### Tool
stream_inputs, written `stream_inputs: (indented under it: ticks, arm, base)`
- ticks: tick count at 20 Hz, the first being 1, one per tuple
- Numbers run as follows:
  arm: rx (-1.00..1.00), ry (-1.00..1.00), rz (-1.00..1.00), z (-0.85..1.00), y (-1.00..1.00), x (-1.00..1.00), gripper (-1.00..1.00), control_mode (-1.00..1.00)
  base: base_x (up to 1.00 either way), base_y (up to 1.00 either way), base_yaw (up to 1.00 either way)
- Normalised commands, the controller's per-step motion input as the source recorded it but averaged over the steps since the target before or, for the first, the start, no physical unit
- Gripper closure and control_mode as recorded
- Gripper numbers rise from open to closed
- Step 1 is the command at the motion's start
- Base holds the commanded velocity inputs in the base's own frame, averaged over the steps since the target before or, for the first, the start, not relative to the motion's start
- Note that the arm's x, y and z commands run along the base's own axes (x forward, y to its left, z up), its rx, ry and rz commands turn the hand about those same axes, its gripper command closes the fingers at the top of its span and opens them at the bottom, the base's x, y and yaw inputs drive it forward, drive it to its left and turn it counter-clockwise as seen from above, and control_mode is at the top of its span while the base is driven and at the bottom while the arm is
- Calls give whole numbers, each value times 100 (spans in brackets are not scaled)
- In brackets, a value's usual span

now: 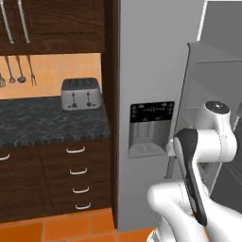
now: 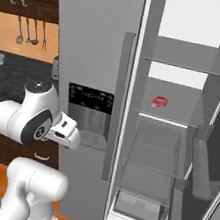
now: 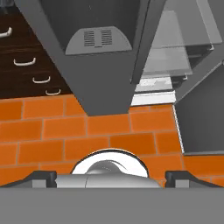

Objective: Place one potato and one steak in each tupperware on the nearby counter, to pack two identical lunches.

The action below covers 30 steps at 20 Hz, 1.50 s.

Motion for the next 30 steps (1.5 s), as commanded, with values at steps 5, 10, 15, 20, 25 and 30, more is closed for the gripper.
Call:
stream_inputs:
  ticks: [5,10,15,20,25,30]
  arm:
    - [0,0,0,0,0,0,-100,100]
    - [0,0,0,0,0,0,-100,100]
    - [0,0,0,0,0,0,-100,100]
    - [0,0,0,0,0,0,-100,100]
    - [0,0,0,0,0,0,-100,100]
    - [0,0,0,0,0,0,-100,100]
  base:
    - [5,-67,-10]
    - [39,-40,-11]
    - [49,-59,1]
    - [32,-41,2]
    - [34,-7,0]
    - [39,-22,1]
